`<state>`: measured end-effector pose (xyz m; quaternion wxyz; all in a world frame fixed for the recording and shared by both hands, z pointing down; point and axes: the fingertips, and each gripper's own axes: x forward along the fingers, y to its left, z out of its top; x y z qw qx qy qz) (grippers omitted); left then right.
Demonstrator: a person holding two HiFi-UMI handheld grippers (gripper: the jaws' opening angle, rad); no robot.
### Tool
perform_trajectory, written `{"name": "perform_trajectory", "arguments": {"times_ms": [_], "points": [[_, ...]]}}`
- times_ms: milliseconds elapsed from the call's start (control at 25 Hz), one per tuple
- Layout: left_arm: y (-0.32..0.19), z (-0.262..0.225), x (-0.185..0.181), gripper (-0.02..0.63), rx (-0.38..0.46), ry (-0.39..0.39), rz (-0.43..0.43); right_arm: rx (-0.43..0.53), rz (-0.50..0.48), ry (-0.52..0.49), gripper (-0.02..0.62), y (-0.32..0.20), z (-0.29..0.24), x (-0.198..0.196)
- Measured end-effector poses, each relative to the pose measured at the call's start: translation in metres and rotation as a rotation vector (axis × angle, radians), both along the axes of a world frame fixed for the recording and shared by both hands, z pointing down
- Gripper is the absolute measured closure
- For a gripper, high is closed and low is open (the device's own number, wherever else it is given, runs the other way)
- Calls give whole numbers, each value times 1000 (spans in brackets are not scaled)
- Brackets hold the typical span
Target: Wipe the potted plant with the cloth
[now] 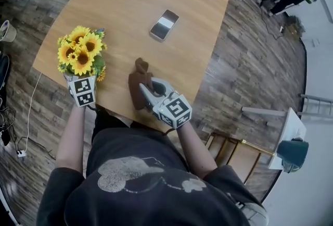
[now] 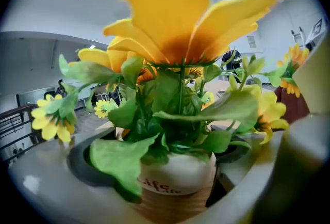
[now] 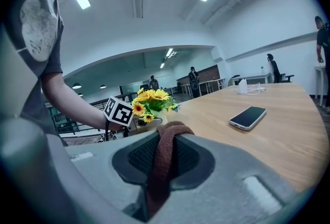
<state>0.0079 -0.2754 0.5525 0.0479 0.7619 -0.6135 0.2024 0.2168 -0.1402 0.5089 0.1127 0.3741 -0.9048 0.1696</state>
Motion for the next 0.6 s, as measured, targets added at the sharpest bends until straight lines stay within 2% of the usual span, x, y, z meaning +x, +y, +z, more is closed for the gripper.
{"name": "perform_trajectory", "arguments": {"times_ms": [240, 440, 600], "points": [[7, 2, 2, -5, -32, -6, 108, 2, 39, -64, 552, -23, -13, -16], [14, 1, -3, -5, -48, -2, 270, 43, 62, -33, 552, -56, -20, -43], [19, 3, -7, -3, -62, -6, 433, 40, 82, -4, 552, -82, -16, -68]]}}
